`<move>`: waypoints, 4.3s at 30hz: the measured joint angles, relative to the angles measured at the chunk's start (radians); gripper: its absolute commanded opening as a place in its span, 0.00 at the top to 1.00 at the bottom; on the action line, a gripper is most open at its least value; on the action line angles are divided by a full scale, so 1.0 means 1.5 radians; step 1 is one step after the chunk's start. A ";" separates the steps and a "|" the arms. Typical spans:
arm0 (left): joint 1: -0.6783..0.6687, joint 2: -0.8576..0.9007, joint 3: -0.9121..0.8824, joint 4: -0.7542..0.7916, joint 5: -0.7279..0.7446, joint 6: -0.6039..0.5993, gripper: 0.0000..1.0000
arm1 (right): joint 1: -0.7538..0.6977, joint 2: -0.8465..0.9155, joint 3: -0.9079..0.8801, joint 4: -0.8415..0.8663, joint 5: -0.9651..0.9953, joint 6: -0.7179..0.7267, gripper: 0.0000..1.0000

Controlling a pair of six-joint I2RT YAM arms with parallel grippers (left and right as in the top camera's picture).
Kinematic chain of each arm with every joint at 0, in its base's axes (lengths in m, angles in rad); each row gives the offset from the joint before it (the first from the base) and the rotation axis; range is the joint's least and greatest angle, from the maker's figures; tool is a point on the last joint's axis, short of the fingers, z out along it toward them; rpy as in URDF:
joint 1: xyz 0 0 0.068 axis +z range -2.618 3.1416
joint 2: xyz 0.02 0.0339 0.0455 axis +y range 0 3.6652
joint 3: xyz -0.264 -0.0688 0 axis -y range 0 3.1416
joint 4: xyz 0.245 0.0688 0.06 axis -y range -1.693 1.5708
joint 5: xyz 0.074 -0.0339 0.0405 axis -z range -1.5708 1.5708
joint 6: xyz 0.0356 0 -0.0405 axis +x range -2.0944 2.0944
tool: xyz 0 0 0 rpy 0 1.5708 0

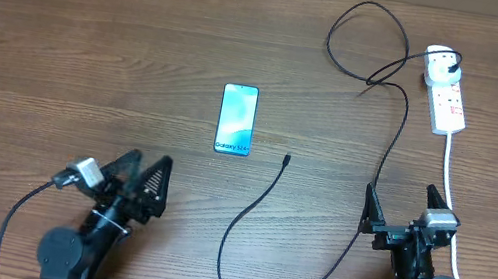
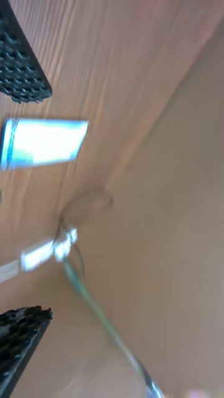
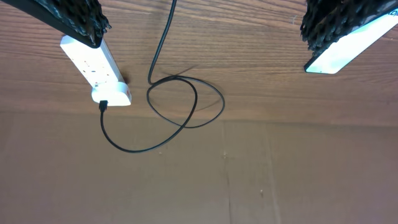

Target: Plug charger to phone and switch on socket

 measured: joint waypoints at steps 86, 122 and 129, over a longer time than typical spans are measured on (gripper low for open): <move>-0.314 1.468 1.393 -1.012 -0.252 0.238 0.00 | 0.000 -0.002 0.000 0.001 0.005 0.000 0.00; -0.307 1.472 1.219 -0.794 -0.278 0.258 0.00 | 0.000 -0.002 0.000 0.000 0.005 0.000 0.00; -0.308 1.472 1.194 -0.759 -0.262 0.258 0.00 | 0.000 -0.002 0.000 0.001 0.005 0.000 0.00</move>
